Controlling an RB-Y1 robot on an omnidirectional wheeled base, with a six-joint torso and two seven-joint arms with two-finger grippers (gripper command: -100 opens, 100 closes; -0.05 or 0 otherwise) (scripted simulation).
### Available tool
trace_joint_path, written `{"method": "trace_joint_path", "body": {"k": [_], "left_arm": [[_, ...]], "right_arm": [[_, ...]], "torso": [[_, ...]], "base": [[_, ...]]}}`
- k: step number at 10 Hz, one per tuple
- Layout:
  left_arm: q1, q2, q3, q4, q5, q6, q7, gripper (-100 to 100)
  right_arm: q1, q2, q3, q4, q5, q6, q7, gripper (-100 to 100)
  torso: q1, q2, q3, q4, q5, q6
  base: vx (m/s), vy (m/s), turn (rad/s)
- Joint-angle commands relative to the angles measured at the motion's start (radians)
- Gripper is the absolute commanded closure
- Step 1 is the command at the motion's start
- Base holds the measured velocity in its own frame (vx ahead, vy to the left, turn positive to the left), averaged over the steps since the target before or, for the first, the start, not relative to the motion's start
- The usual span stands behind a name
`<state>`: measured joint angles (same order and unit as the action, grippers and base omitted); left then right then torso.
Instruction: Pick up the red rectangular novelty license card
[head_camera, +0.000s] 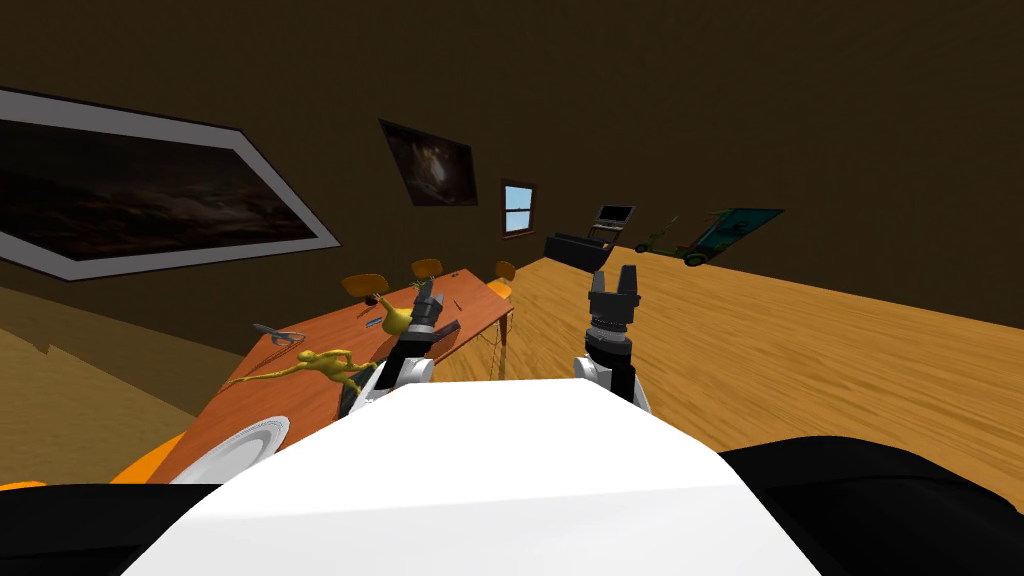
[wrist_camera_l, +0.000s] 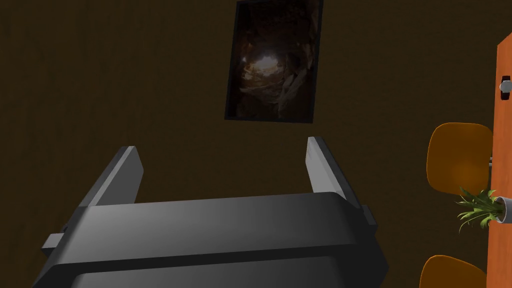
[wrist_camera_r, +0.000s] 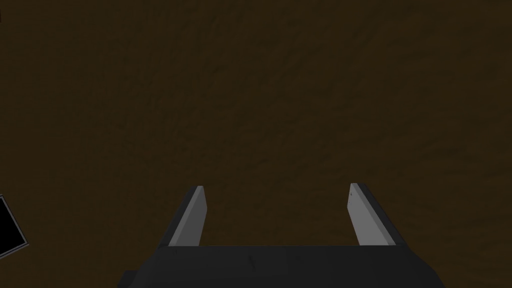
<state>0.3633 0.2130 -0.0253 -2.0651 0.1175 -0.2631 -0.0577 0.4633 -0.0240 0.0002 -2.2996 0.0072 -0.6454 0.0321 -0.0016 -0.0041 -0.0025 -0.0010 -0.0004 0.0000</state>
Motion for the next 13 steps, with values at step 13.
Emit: {"method": "trace_joint_path", "body": {"k": [13], "left_arm": [[-0.1,0.132,0.024,0.205,0.174,0.362,0.08,-100]], "right_arm": [[0.0,0.0,0.0,0.0,0.0,0.0,0.0,0]], "torso": [[0.0,0.001,0.001,0.0,0.0,0.0]], "base": [[0.048,-0.026,0.009]]}}
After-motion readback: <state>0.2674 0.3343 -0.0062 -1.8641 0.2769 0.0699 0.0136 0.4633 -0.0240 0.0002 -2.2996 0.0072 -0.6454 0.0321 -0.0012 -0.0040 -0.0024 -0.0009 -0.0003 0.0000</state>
